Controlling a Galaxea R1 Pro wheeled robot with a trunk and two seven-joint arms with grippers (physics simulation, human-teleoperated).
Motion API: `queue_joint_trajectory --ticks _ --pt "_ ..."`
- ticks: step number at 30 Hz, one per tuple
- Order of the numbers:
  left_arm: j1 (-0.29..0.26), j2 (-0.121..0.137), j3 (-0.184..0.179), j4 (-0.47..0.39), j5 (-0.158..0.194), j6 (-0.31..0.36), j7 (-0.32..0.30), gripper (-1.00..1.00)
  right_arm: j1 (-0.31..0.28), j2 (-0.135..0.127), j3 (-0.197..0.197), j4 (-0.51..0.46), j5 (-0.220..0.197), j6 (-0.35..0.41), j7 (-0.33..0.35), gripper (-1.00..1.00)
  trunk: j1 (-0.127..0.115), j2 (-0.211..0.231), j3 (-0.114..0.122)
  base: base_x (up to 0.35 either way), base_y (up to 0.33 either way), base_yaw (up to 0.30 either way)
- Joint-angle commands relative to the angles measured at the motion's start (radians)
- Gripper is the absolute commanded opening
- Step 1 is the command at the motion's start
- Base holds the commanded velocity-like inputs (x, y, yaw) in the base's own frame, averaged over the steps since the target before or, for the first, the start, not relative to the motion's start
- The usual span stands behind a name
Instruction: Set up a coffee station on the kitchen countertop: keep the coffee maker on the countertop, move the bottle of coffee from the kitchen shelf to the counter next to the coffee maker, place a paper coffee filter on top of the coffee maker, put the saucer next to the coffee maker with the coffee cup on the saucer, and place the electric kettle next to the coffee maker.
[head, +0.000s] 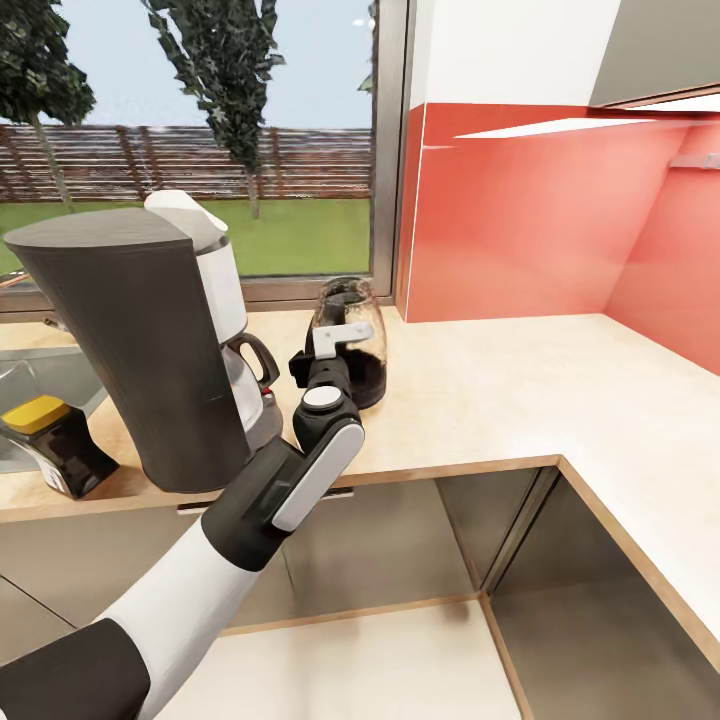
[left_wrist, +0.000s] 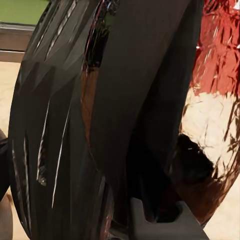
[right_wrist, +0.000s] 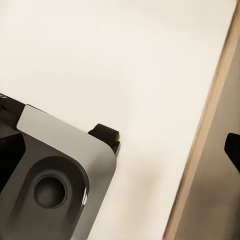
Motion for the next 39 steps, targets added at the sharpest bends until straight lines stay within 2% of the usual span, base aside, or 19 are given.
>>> queue_joint_trajectory --ticks 1,16,39 --pt "-0.001 0.0 -0.001 -0.001 -0.001 0.008 0.011 -1.0 -0.001 0.0 0.001 0.003 0.002 -0.007 0.001 1.0 0.0 -0.001 -0.001 0.0 0.0 0.0" --pt "-0.001 0.0 -0.002 -0.003 -0.002 0.007 0.012 -1.0 -0.001 0.0 0.001 0.003 0.002 -0.007 0.001 1.0 0.0 -0.001 -0.001 0.003 0.0 0.0" --pt "-0.001 0.0 -0.001 -0.005 -0.002 0.007 0.013 -1.0 -0.001 0.0 0.001 0.003 0.002 -0.007 0.001 1.0 0.0 -0.001 -0.001 0.084 0.019 0.0"
